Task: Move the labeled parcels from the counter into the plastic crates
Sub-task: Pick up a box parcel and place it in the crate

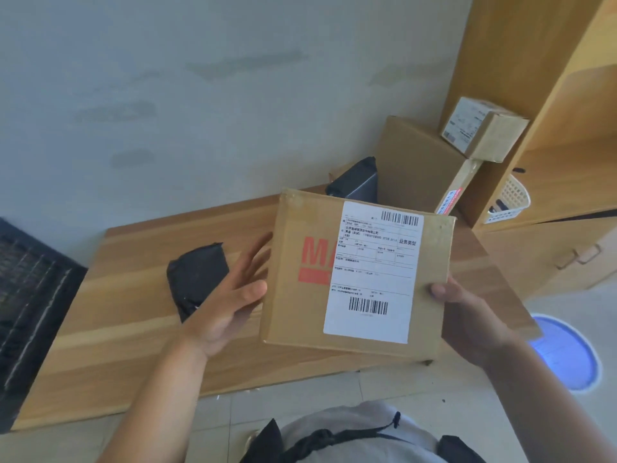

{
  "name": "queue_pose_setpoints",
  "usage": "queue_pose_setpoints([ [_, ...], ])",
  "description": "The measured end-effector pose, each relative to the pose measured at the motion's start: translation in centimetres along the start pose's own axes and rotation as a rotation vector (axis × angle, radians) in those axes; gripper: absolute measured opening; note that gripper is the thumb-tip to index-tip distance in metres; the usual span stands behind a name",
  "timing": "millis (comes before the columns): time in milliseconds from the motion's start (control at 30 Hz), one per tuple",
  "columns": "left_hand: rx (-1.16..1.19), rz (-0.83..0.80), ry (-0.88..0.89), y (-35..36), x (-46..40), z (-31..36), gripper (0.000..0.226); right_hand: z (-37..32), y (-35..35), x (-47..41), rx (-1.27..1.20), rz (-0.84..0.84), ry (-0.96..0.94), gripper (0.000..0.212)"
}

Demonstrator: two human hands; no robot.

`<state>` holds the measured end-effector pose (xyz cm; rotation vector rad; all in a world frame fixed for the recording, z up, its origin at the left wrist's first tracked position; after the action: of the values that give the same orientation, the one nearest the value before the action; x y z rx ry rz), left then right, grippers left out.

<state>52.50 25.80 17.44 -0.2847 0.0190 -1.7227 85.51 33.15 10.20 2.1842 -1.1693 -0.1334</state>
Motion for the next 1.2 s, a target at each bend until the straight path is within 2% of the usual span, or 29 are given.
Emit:
queue_pose_setpoints([
  [67,0.059,0.021,-0.02,0.8,0.5,-0.6,0.1,0.1,0.1,0.3,0.025,0.021,0.02,0.088],
  [200,0.13,0.047,-0.04,1.1,1.4,-1.3,0.112,0.2,0.5,0.5,0.064,0.016,0.044,0.091],
  [367,0.186,0.093,-0.051,1.1,2.8,-2.6,0.095,0.6,1.1,-0.3,0.075,-0.018,0.063,0.09],
  [433,0.2,0.108,-0.072,1.0,3.5,-3.2,0.097,0.9,1.3,-0.6,0.075,-0.022,0.076,0.09],
  [533,0.205,0.148,-0.099,0.6,4.6,-4.1,0.102,1.3,2.0,-0.9,0.067,-0.042,0.088,0.087],
  [733,0.226,0.2,-0.083,0.4,6.3,-5.2,0.085,2.5,2.8,-0.7,0.077,-0.053,0.081,0.078],
  [933,0.202,0.209,-0.102,0.0,7.2,-5.2,0.074,3.1,3.6,0.4,0.059,-0.033,0.04,0.078],
  [1067,0.191,0.24,-0.089,-0.2,7.6,-4.7,0.076,2.6,5.1,0.7,0.101,0.003,0.011,0.069],
  [1200,0.182,0.27,-0.046,-0.7,9.2,-4.1,0.073,2.2,6.9,1.7,0.112,0.006,-0.009,0.081],
])
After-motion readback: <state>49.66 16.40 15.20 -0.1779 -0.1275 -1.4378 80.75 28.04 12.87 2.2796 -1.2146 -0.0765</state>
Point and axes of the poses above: each hand's wrist, its own x-axis away from the middle knuckle, its own y-axis out of the palm, z = x × y, the point moved 2 cm from there along -x, towards the middle knuckle, and after that the axes turned 15 degrees about -x, right-handed, at the moved point
